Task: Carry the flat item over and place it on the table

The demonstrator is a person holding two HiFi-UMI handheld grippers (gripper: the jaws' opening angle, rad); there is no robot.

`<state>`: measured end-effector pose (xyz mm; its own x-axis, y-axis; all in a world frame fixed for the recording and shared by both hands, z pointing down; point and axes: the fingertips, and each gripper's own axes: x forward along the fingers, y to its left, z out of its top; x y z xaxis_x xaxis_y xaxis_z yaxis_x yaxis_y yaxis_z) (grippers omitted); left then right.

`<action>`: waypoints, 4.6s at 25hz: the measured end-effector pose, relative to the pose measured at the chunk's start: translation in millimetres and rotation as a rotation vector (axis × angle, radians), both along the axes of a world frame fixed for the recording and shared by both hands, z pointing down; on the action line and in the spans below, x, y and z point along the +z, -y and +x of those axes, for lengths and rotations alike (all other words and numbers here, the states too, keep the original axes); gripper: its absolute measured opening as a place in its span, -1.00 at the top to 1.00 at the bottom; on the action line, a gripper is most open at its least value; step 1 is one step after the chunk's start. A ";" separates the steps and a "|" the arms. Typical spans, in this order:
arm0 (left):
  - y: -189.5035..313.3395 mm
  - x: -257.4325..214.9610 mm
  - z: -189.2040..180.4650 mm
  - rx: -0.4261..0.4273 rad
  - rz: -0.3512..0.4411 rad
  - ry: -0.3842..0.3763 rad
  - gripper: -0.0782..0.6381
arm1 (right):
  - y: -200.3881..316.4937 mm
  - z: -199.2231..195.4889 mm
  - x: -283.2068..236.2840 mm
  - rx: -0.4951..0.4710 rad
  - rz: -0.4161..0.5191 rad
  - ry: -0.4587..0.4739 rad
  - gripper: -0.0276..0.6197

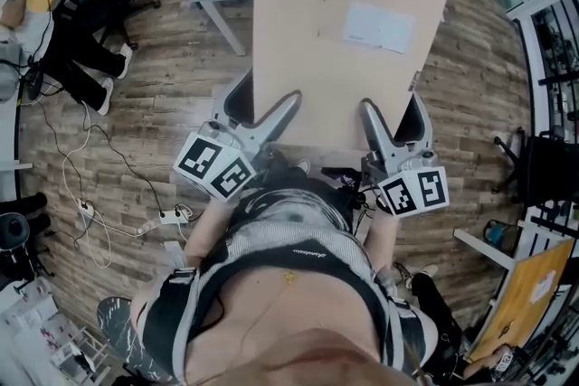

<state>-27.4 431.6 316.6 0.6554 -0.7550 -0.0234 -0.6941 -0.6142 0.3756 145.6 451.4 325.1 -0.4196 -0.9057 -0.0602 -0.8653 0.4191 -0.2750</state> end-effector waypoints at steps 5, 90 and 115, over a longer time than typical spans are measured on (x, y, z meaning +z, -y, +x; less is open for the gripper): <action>14.6 7.7 -4.6 -0.001 -0.026 -0.006 -0.21 | 14.7 -4.5 6.0 0.003 -0.022 -0.010 -0.24; 405.3 36.2 -78.5 -0.033 -0.096 -0.062 -0.19 | 410.0 -75.2 25.1 -0.018 -0.104 -0.045 -0.21; 516.1 28.8 -38.9 -0.159 -0.097 -0.058 -0.19 | 541.9 -33.7 20.5 -0.137 -0.112 -0.034 -0.20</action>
<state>-66.3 -84.6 345.4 0.5275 -0.8493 0.0202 -0.7551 -0.4578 0.4693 111.8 -90.5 345.5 -0.5393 -0.8404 0.0540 -0.8121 0.5020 -0.2975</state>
